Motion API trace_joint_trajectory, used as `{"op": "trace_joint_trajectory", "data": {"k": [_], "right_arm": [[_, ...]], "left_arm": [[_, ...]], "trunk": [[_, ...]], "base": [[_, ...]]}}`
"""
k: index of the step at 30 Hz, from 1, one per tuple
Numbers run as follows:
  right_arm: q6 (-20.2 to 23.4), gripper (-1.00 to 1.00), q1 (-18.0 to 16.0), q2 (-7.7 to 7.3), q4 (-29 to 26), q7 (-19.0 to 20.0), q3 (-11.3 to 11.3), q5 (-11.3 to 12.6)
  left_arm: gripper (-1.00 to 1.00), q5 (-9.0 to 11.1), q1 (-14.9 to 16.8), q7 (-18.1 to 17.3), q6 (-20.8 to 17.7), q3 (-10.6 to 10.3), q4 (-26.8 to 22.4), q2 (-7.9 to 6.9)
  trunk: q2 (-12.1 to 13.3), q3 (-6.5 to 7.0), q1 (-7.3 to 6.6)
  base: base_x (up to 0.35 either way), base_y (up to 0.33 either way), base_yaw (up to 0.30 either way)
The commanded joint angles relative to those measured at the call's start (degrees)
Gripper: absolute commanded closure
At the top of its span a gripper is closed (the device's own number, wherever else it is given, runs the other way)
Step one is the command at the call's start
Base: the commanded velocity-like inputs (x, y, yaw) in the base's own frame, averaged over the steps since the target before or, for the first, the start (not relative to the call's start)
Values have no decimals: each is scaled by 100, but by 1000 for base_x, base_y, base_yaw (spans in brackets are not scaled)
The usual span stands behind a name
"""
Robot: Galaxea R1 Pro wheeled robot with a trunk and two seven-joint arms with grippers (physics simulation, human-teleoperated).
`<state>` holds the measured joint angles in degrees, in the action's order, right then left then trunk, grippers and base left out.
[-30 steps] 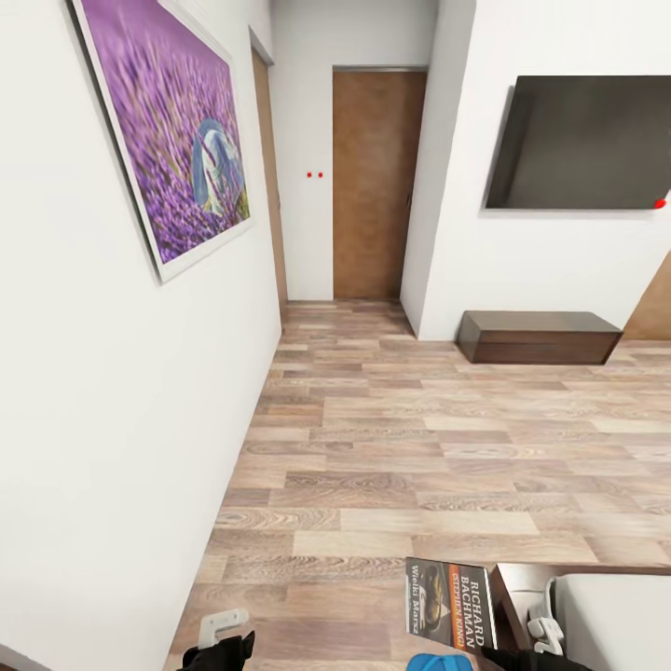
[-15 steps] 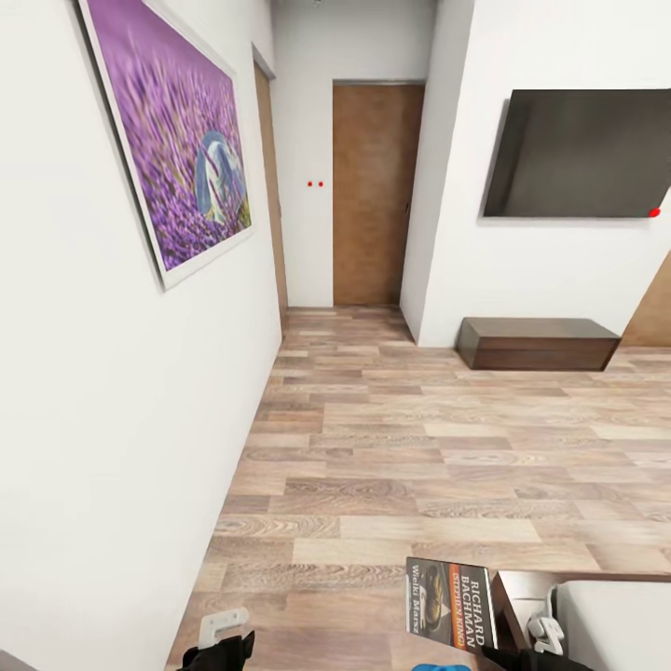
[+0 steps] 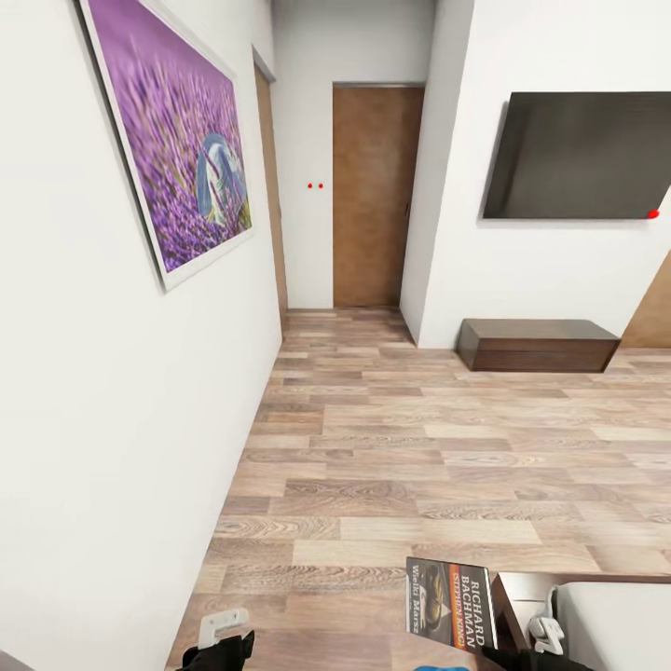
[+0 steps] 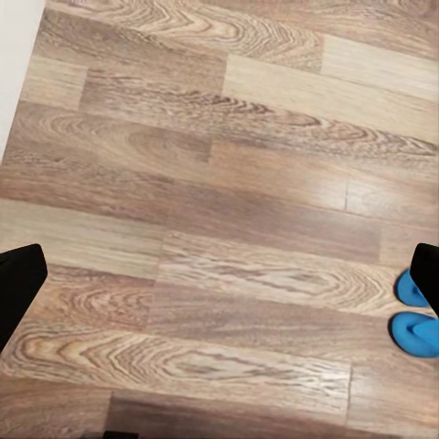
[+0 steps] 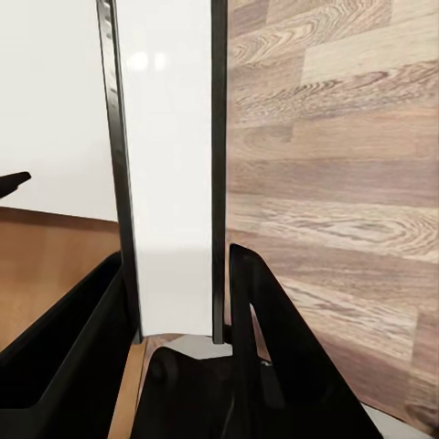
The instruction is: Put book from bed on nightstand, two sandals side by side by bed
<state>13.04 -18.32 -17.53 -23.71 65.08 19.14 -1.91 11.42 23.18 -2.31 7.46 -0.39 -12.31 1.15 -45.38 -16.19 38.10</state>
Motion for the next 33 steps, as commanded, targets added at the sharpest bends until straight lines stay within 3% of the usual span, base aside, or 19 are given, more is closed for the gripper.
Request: {"op": "trace_joint_trajectory", "data": {"k": [1, 33], "right_arm": [[59, 100, -5, 4, -3, 31, 38, -19], [59, 100, -5, 13, -3, 31, 35, -28]], "left_arm": [[-100, 56, 5, -24, 18, -5, 8, 0], [-100, 62, 5, -24, 11, -5, 9, 0]], "trunk": [[-6, -2, 1], [-6, 276, 1]], "base": [[0, 0, 0], [0, 0, 0]]}}
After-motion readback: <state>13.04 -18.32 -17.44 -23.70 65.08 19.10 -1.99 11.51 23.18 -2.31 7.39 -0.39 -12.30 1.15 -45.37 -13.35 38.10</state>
